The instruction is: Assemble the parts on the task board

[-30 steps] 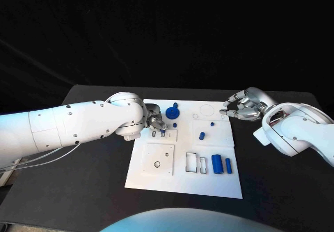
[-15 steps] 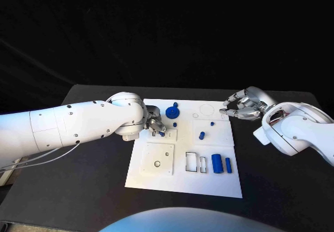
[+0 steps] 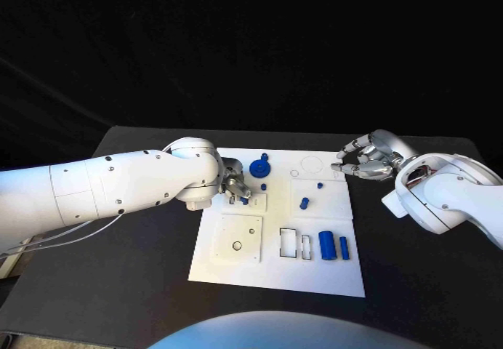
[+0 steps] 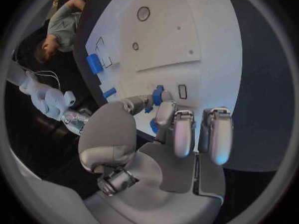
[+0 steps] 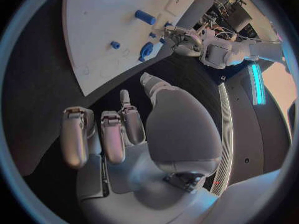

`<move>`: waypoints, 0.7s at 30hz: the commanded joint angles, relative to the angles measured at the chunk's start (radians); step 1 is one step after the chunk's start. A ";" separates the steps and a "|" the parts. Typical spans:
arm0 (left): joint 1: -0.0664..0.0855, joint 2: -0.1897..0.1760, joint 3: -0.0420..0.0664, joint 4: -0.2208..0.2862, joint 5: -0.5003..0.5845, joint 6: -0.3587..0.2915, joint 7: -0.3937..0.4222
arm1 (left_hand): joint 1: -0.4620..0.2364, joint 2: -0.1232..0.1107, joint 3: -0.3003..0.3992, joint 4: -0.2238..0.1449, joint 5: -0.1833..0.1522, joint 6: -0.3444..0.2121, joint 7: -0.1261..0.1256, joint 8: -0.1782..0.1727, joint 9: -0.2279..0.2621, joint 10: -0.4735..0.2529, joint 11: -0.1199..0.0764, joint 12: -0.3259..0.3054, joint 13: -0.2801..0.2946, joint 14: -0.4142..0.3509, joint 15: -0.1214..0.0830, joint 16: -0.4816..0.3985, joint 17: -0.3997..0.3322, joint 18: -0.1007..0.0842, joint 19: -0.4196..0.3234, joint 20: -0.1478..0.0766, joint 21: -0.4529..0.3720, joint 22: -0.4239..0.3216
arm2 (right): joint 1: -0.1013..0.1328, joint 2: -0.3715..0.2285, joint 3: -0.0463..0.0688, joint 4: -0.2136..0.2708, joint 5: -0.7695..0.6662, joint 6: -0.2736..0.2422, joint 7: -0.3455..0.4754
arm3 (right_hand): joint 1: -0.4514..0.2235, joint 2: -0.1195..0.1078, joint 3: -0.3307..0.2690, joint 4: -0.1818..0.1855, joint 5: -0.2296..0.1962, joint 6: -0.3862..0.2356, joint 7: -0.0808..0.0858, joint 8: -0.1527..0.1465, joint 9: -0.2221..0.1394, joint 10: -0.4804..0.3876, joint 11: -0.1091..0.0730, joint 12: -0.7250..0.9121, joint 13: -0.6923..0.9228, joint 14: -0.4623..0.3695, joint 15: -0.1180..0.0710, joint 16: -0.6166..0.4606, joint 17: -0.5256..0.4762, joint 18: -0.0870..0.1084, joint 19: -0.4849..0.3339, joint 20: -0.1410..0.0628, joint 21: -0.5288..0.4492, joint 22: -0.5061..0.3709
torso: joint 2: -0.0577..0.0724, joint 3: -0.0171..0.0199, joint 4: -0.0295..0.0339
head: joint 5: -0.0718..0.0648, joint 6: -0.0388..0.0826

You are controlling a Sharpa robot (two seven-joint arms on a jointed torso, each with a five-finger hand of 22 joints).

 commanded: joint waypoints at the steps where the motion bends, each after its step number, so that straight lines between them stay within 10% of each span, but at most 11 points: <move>1: -0.001 0.002 -0.001 0.000 -0.001 0.010 -0.003 | -0.004 0.010 0.181 -0.187 0.004 -0.003 -0.006 0.006 0.001 0.009 0.001 0.003 0.001 0.106 -0.006 0.004 0.263 -0.010 0.092 -0.006 0.002 0.253 | -0.001 0.000 0.000 0.002 -0.009 0.006 0.002 | -0.010 0.001 0.000 0.004 0.002 0.008 -0.002 0.001 0.001 0.001 -0.006 -0.002 0.085 0.104 -0.003 0.004 0.263 0.014 0.024 -0.002 -0.006 0.177 | 0.000 0.0005 0.0009 | -0.001 -0.001; 21: -0.007 -0.003 -0.004 0.013 -0.019 0.026 -0.003 | -0.010 0.004 0.176 -0.190 0.021 0.002 -0.007 0.009 -0.009 0.016 0.001 0.009 0.006 0.106 -0.008 0.004 0.263 -0.011 0.093 -0.009 0.003 0.254 | -0.001 -0.002 0.000 0.005 -0.009 0.008 0.002 | -0.010 0.001 0.000 0.004 0.002 0.008 -0.002 0.001 0.001 0.001 -0.006 -0.002 0.085 0.104 -0.003 0.004 0.263 0.014 0.024 -0.002 -0.006 0.177 | 0.000 -0.0006 0.0004 | -0.002 -0.004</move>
